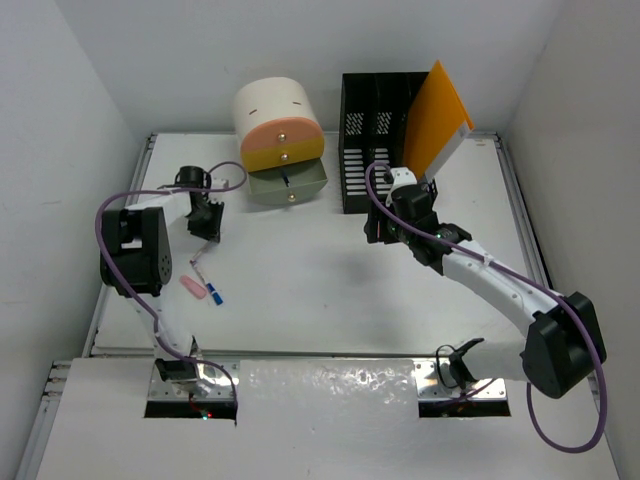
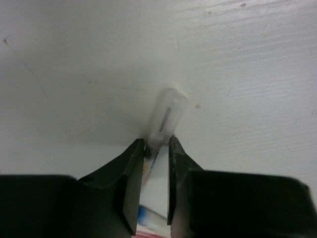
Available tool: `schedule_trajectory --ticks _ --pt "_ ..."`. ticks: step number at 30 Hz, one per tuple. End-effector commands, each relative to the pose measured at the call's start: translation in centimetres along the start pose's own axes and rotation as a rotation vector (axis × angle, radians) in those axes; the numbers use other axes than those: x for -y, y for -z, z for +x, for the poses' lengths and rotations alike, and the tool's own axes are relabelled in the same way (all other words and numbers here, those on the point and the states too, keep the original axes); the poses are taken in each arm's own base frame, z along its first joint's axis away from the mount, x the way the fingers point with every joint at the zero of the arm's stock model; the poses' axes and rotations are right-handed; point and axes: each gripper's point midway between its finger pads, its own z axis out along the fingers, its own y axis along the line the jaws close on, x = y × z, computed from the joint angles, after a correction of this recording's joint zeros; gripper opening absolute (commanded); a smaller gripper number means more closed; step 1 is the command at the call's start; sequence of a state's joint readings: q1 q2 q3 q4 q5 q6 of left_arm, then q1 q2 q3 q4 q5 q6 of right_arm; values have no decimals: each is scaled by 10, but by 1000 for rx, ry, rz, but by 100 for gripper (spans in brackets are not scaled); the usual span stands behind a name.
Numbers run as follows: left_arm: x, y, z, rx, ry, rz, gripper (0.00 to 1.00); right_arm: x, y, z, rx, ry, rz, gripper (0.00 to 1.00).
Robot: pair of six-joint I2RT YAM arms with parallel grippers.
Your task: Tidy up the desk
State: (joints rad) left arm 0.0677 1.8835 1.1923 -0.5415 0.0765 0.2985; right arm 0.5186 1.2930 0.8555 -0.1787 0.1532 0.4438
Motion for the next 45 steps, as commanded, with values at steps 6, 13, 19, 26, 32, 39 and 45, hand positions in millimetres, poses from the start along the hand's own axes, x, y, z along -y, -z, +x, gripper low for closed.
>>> schedule_trajectory --ticks 6,13,19,26,32,39,45 --pt "1 -6 -9 -5 23 -17 7 -4 4 -29 67 8 -6 57" --pt "-14 35 -44 123 -23 -184 5 -9 3 -32 70 13 -29 57" --pt "6 103 -81 260 -118 -285 5 -15 3 -33 69 12 -60 57" --pt "137 169 -91 341 -463 -171 4 -16 5 -39 84 8 -66 57" --pt "196 167 -86 311 -674 -197 5 -14 11 -44 110 15 -57 57" --pt "194 167 -130 392 -757 -358 5 -6 26 -45 142 18 -32 57" --pt "207 193 -174 622 -888 -412 5 0 35 -41 149 19 -13 57"
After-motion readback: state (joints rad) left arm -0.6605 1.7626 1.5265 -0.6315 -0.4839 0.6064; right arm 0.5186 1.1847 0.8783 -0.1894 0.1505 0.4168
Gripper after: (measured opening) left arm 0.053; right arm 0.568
